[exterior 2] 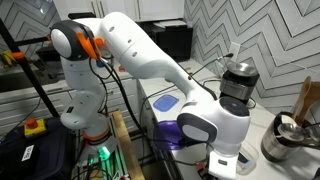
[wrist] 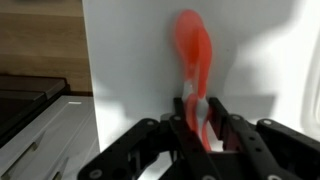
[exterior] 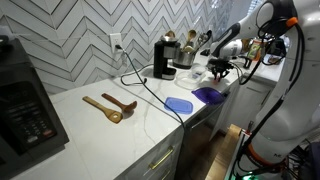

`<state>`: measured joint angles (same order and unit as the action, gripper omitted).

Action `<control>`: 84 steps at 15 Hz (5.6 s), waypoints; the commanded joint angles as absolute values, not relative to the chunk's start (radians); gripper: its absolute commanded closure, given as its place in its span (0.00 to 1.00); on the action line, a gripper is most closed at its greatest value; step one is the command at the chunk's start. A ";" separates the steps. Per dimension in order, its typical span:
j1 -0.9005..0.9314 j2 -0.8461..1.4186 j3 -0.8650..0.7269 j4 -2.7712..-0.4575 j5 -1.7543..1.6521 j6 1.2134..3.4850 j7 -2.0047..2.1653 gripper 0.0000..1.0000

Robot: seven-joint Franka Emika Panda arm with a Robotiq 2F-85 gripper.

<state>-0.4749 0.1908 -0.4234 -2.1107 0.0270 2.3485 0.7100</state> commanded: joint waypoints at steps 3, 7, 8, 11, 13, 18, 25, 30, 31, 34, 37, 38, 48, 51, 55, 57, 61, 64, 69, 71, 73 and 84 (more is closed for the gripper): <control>-0.442 0.115 -0.472 -2.112 -0.044 2.223 0.720 0.93; -0.430 0.019 -0.460 -2.108 -0.094 2.145 0.734 0.93; -0.430 0.010 -0.454 -2.099 -0.102 2.129 0.733 0.93; -0.433 0.006 -0.443 -2.090 -0.100 2.123 0.726 0.80; -0.440 0.035 -0.446 -2.100 -0.096 2.159 0.709 0.50; -0.442 0.122 -0.454 -2.114 -0.085 2.257 0.692 0.23; -0.438 0.239 -0.454 -2.096 -0.006 2.352 0.691 0.00; -0.435 0.259 -0.460 -2.079 0.021 2.338 0.695 0.40; -0.433 0.255 -0.464 -2.076 0.014 2.331 0.703 0.50; -0.428 0.239 -0.476 -2.073 -0.007 2.296 0.721 0.72; -0.428 0.228 -0.479 -2.067 -0.007 2.253 0.724 0.94; -0.427 0.218 -0.480 -2.067 -0.011 2.232 0.723 0.99; -0.403 0.047 -0.465 -2.064 -0.070 2.030 0.733 0.96; -0.381 -0.057 -0.433 -2.074 -0.101 1.960 0.778 0.96; -0.358 -0.169 -0.351 -2.079 -0.092 1.854 0.864 0.96; -0.346 -0.191 -0.307 -2.083 -0.080 1.838 0.915 0.96; -0.318 -0.164 -0.249 -2.080 -0.036 1.887 1.004 0.96; -0.303 -0.111 -0.233 -2.078 -0.007 1.971 1.049 0.96; -0.286 -0.012 -0.235 -2.095 0.010 2.156 1.050 0.96; -0.281 0.021 -0.235 -2.098 0.033 2.196 1.037 0.96; -0.275 0.050 -0.235 -2.101 0.050 2.228 1.033 0.96; -0.253 0.092 -0.240 -2.098 0.073 2.221 1.031 0.92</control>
